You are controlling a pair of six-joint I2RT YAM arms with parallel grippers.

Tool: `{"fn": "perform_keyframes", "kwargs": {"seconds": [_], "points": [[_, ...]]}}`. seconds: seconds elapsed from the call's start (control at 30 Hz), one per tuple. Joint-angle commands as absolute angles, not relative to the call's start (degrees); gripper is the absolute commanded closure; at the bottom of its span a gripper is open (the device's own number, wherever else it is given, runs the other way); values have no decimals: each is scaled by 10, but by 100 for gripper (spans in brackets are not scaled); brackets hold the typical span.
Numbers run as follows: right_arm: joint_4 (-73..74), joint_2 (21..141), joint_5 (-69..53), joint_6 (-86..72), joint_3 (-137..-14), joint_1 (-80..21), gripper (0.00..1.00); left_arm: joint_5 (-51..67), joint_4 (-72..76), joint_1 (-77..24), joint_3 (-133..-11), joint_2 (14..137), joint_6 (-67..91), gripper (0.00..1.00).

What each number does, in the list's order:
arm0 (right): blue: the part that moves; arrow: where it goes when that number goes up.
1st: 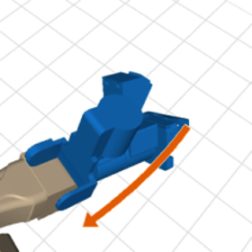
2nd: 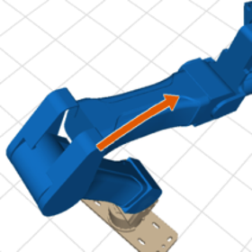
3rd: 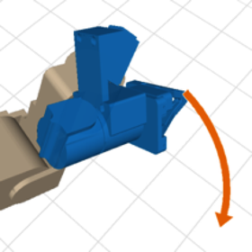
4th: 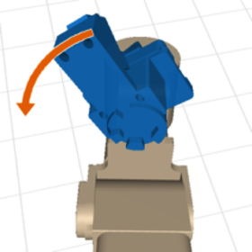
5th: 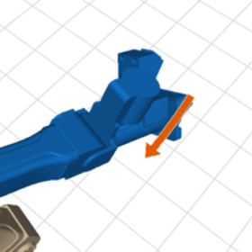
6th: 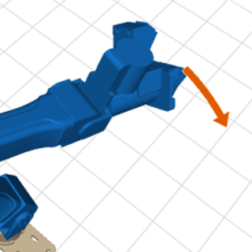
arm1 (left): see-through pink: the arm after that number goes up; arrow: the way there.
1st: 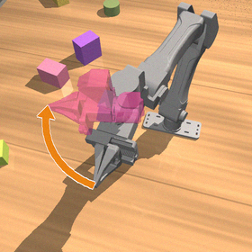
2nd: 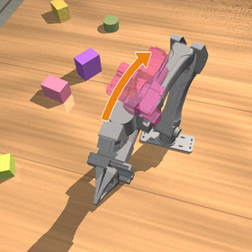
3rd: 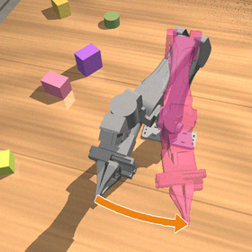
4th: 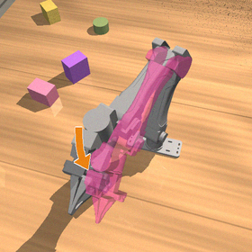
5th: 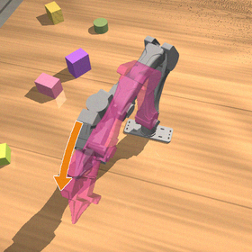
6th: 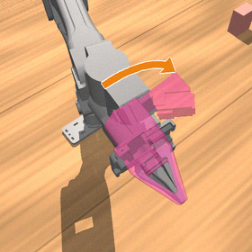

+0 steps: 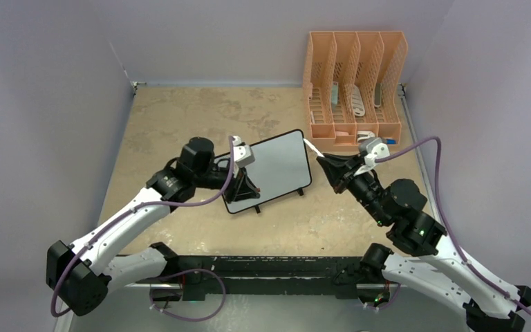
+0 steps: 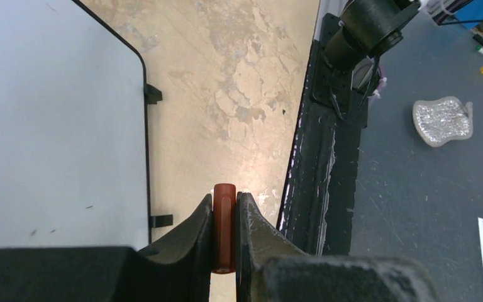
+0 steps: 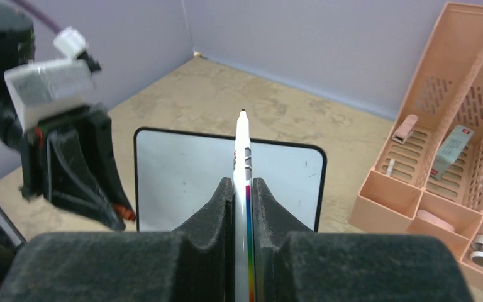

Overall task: Write a sentence on the whiteboard
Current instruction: Open the whiteboard marker at the center of the board, then place the pen cap at the center of the board.

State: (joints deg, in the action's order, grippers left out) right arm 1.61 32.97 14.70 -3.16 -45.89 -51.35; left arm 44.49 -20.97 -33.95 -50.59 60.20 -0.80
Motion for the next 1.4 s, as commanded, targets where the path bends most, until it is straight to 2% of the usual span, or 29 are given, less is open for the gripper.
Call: {"fn": "perform_keyframes", "kwargs": {"seconds": [0.0, 0.2, 0.63, 1.17, 1.37], "points": [[-45, 308, 220, -45, -445, -514, 100, 307, -89, -424, -467, 600, 75, 100], [-52, 290, 236, -39, -432, -513, 100, 213, -10, -531, -427, 632, 83, 100], [-48, 288, 238, -38, -428, -513, 100, 146, 127, -609, -334, 717, 72, 100], [-48, 303, 230, -38, -428, -513, 100, 92, 171, -634, -329, 832, 51, 100], [-48, 305, 230, -39, -427, -513, 100, 73, 167, -646, -326, 856, 45, 96]]}}
